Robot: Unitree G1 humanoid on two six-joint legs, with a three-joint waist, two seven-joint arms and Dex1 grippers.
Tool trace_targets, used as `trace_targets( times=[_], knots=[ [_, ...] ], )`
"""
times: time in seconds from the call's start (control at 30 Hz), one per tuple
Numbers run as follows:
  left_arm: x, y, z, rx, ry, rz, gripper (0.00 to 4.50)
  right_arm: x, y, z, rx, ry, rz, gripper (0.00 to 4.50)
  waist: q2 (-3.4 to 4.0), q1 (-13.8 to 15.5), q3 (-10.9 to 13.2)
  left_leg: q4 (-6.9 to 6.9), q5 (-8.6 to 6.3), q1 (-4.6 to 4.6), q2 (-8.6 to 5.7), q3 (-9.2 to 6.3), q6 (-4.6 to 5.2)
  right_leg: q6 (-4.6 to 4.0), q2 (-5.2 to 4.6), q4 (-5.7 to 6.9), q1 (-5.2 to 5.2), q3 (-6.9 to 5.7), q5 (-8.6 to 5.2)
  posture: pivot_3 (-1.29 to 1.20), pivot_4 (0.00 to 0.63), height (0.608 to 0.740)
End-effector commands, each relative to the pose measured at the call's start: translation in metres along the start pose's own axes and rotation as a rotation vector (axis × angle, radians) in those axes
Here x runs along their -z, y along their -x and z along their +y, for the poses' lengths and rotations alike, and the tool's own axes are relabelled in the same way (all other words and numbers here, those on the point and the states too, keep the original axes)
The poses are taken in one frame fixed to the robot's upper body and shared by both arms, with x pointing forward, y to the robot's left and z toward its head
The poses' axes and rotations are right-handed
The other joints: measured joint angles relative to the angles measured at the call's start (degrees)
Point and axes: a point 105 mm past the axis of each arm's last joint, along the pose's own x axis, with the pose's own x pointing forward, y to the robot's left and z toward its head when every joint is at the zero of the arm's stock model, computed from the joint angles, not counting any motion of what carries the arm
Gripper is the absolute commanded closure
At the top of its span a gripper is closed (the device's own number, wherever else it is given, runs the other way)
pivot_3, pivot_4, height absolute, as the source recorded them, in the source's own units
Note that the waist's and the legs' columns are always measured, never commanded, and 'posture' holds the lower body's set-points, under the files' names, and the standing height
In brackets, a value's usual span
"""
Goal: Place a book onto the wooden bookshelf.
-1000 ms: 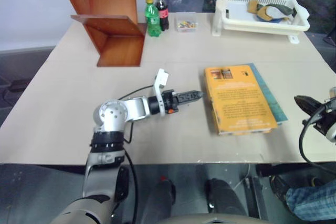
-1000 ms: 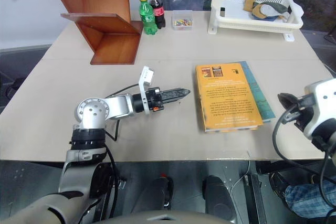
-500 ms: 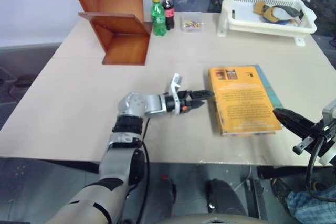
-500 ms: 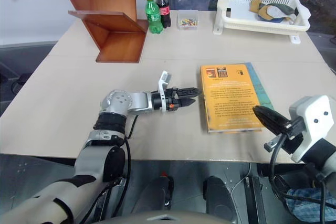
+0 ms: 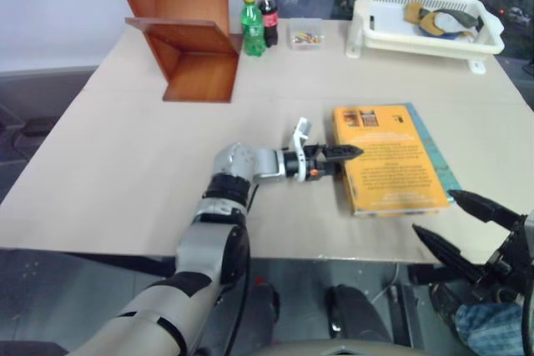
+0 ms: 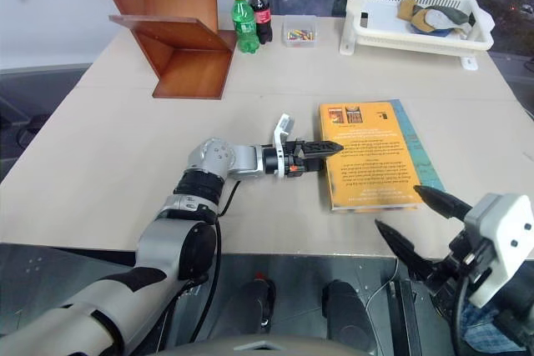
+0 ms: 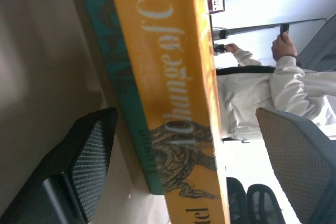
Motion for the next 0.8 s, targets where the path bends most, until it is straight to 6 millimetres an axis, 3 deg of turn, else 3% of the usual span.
trace_targets(
  times=[0.03,0.6,0.7,0.8],
  knots=[
    [-0.001,-0.008,-0.012,0.045,-0.017,0.015,0.00,-0.011,0.000,0.009,0.014,0.071,-0.089,0.52,-0.04,0.0,0.0,0.00,0.00,0.00,0.00,0.00,0.00,0.00,-0.01,0.00,0.00,0.00,0.00,0.00,0.150,0.740],
    [0.002,-0.024,-0.006,0.058,0.059,-0.027,0.00,-0.012,-0.004,0.016,0.066,0.095,-0.118,0.52,-0.13,0.3,0.1,0.03,0.00,-0.02,-0.02,-0.02,0.00,0.00,-0.02,-0.02,0.01,0.00,0.00,0.00,0.150,0.740],
    [0.001,-0.023,-0.005,0.055,0.066,-0.029,0.82,-0.012,-0.005,0.016,0.067,0.098,-0.116,0.39,-0.13,0.3,0.1,0.03,0.00,-0.02,-0.02,-0.03,0.00,0.00,-0.02,-0.02,0.02,-0.01,0.00,0.00,0.150,0.740],
    [-0.001,-0.020,-0.004,0.049,0.069,-0.036,2.18,-0.013,-0.007,0.015,0.070,0.106,-0.117,0.39,-0.13,0.3,0.1,0.04,0.00,-0.03,-0.03,-0.02,0.00,0.00,-0.02,-0.02,0.02,0.00,0.00,0.00,0.150,0.740]
  ],
)
